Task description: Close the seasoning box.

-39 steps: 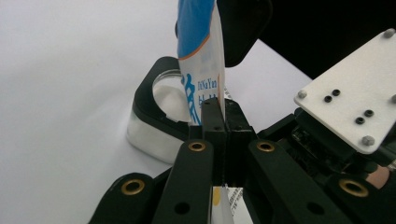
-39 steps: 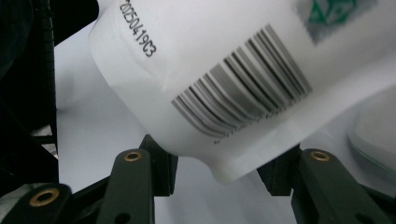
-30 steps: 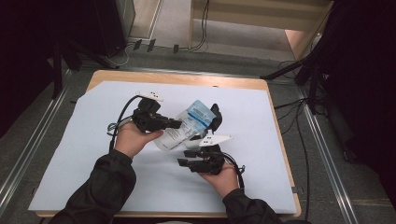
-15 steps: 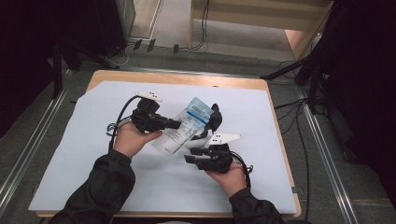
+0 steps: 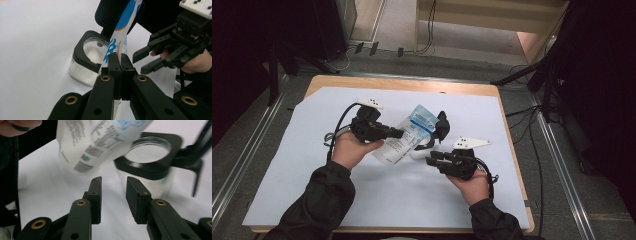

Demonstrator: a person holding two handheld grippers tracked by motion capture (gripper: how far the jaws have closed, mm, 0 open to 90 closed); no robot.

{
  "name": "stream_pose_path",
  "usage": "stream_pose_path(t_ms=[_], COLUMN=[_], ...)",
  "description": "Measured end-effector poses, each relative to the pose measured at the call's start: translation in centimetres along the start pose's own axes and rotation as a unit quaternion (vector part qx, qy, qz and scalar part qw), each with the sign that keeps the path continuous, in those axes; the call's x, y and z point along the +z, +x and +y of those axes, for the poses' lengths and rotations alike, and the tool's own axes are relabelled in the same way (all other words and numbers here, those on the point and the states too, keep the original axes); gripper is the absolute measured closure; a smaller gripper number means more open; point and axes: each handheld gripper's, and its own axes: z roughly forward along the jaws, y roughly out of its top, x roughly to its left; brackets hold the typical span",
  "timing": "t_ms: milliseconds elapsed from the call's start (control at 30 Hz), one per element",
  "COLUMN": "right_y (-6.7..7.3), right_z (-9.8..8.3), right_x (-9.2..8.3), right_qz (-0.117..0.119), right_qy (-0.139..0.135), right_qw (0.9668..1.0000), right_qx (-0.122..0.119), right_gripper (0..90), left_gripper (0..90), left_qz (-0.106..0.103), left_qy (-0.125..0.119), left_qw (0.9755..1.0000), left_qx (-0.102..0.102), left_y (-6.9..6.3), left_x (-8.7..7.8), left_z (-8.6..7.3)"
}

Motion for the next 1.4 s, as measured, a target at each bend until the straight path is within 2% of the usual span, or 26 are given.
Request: stream_pose_path(t_ms=[133, 400, 767, 867, 1067, 1267, 1400], right_y=[-1.1, -2.7, -4.9, -5.5, -6.4, -6.7, -6.5], right_z=[0.1, 0.6, 0.9, 1.2, 2.1, 3.1, 3.8], right_x=[-0.6, -1.4, -1.9, -2.1, -1.8, -1.1, -0.6], right_qz=[-0.012, -0.028, -0.055, -0.061, -0.065, -0.058, -0.047], right_qy=[-0.007, -0.004, -0.009, -0.019, -0.031, -0.038, -0.044], right_qw=[0.9998, 0.9991, 0.9970, 0.9963, 0.9956, 0.9956, 0.9960], right_qx=[0.014, 0.031, 0.054, 0.057, 0.061, 0.063, 0.062], right_gripper=[75.2, 88.5, 90.0, 90.0, 90.0, 90.0, 90.0], left_gripper=[90.0, 90.0, 90.0, 90.0, 90.0, 90.0, 90.0], left_qz=[0.000, 0.003, 0.010, 0.014, 0.030, 0.049, 0.056], left_qy=[-0.004, -0.011, -0.024, -0.024, -0.033, -0.038, -0.034], left_qw=[1.0000, 0.9999, 0.9997, 0.9996, 0.9990, 0.9980, 0.9979], left_qx=[-0.002, 0.002, 0.000, 0.003, -0.008, -0.008, 0.004], left_y=[0.1, 0.3, 0.9, 1.2, 2.7, 4.7, 5.4], left_x=[-0.1, -0.8, -2.2, -2.7, -3.4, -3.4, -3.4], left_z=[-0.1, -0.4, -0.8, -1.0, -1.4, -1.8, -2.4])
